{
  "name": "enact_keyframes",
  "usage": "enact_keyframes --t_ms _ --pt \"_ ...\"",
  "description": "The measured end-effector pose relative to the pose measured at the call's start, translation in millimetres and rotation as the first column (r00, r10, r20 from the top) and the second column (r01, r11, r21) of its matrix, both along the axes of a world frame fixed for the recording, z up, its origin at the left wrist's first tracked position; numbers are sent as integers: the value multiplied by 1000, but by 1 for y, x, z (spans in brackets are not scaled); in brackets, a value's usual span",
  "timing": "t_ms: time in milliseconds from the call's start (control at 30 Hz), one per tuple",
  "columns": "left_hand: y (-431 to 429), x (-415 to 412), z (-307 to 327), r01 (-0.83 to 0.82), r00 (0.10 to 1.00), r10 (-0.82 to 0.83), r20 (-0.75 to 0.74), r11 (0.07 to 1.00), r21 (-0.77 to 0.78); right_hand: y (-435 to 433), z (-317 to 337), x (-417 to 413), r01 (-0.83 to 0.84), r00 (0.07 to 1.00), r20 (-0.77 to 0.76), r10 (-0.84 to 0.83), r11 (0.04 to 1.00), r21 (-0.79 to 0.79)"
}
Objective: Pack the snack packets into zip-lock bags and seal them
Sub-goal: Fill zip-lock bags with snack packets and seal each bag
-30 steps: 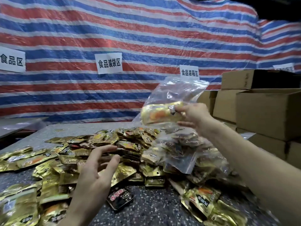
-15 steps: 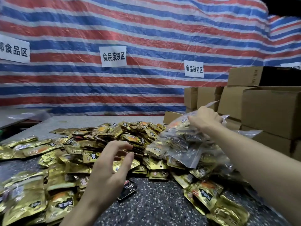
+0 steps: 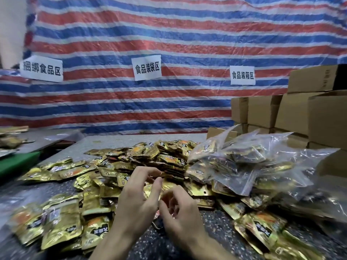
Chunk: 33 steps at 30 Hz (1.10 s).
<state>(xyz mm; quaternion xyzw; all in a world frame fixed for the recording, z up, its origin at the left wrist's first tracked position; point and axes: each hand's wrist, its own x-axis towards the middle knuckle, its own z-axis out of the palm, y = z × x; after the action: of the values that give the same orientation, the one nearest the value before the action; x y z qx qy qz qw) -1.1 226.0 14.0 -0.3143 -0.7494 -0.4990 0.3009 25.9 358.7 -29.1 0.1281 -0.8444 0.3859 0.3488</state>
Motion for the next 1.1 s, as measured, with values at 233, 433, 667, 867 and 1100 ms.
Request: enact_keyframes --t_ms 233,433,667,867,1100 --pt "-13 6 9 -43 999 43 -14 999 -5 13 -8 -1 -59 994 93 65 997 -57" --pt "-81 3 5 -228 973 228 -18 957 -182 15 -7 -2 -100 984 124 130 970 -220" --pt "-228 -18 -18 -635 474 879 41 374 -676 11 -5 -1 -107 980 131 147 955 -277" --pt "-274 -14 -49 -514 290 957 -16 141 -846 10 -6 -1 -118 977 133 166 944 -307" --pt "-277 -7 -29 -748 330 933 143 351 -563 11 -2 2 -112 977 138 161 945 -308"
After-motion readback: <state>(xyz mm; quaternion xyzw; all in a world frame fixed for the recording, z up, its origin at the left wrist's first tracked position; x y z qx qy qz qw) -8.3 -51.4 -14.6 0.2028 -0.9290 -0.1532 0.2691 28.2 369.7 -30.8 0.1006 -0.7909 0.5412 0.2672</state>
